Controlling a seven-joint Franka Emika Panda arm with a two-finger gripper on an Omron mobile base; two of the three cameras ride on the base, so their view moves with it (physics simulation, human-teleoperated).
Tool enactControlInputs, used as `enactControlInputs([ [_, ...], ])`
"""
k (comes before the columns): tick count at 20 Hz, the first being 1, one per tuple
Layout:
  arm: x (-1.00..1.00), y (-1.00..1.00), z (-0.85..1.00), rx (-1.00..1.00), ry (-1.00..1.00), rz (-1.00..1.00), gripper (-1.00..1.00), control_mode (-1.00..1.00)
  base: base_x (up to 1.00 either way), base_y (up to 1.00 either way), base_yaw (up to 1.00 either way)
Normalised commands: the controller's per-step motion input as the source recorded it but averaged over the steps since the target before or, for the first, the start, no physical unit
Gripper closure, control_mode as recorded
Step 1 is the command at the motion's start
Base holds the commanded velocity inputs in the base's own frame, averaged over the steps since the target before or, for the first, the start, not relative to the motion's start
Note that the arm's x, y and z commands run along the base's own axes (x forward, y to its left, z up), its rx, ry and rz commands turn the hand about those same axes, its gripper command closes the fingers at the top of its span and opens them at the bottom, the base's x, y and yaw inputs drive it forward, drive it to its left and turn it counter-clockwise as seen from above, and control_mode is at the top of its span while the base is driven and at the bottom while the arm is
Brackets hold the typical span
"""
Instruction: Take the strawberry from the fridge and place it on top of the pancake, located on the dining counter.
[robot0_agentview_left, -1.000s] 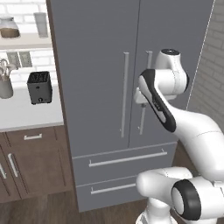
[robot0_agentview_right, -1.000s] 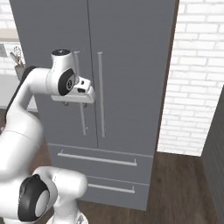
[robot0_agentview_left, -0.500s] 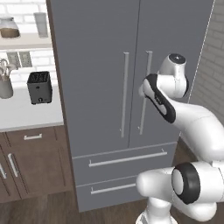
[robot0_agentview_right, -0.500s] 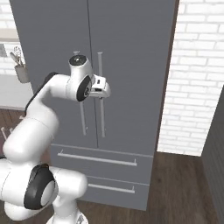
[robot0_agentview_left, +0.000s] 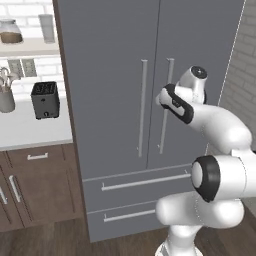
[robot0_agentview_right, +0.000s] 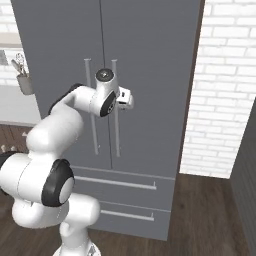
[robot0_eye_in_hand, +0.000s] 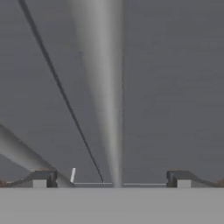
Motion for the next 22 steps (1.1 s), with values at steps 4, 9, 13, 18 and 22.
enactControlInputs([
  [4,0.29,0.0,-0.01,0.0,-0.02,0.0,-1.0,-1.0,0.0,0.0,0.0],
  [9,0.55,0.0,-0.15,-0.02,-0.14,0.0,-1.0,-1.0,0.0,0.0,0.0],
  [13,0.49,0.0,-0.19,-0.01,-0.19,0.0,-1.0,-1.0,0.0,0.0,0.0],
  [18,0.29,0.0,-0.06,0.0,-0.11,0.0,-1.0,-1.0,0.0,0.0,0.0],
  [22,0.13,0.0,0.0,0.0,0.03,0.0,1.0,-1.0,0.0,0.0,0.0],
])
